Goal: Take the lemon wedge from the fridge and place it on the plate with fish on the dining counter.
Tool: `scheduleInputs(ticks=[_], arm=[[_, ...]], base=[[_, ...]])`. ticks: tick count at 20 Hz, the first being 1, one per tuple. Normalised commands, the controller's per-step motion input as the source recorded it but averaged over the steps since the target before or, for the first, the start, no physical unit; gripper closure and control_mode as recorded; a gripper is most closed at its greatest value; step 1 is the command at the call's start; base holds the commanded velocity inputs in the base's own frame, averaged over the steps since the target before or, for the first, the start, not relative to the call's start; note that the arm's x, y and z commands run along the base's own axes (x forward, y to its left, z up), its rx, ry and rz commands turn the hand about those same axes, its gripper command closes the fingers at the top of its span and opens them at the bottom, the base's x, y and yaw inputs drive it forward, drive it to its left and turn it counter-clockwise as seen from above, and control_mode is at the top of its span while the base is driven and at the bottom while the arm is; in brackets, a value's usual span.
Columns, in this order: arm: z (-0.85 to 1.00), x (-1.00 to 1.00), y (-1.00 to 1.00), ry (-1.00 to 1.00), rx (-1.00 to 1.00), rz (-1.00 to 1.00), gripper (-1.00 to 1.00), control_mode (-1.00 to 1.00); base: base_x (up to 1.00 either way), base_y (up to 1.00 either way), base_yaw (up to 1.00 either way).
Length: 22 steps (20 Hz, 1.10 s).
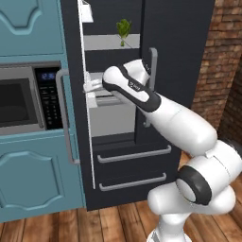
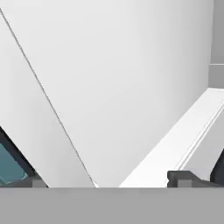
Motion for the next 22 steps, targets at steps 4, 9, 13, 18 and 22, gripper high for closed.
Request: scheduleInputs(ticks=[4,9,13,18,22], arm=[[0.56,-0.97,-0.99,-0.08,0.14,-0.3,-1.0,-1.0],[0.16,-0.77,-1.0,0.01,0.01,-0.4,-1.0,-1.0],[0.0,-0.38,-1.0,0.18,0.0,-0.46,-1.0,-1.0],[0.0,-0.22,-1.0,0.2,-0.07,-0.43,-1.0,-1.0],[-0.3,-0.01,-1.0,0.1,-0.16,-0.37,-1.0,-1.0]], base=[[0.0,0.0,0.0],[0.0,0.0,0.0],[0.0,0.0,0.0],[0.0,0.0,0.0],[0.0,0.0,0.0]])
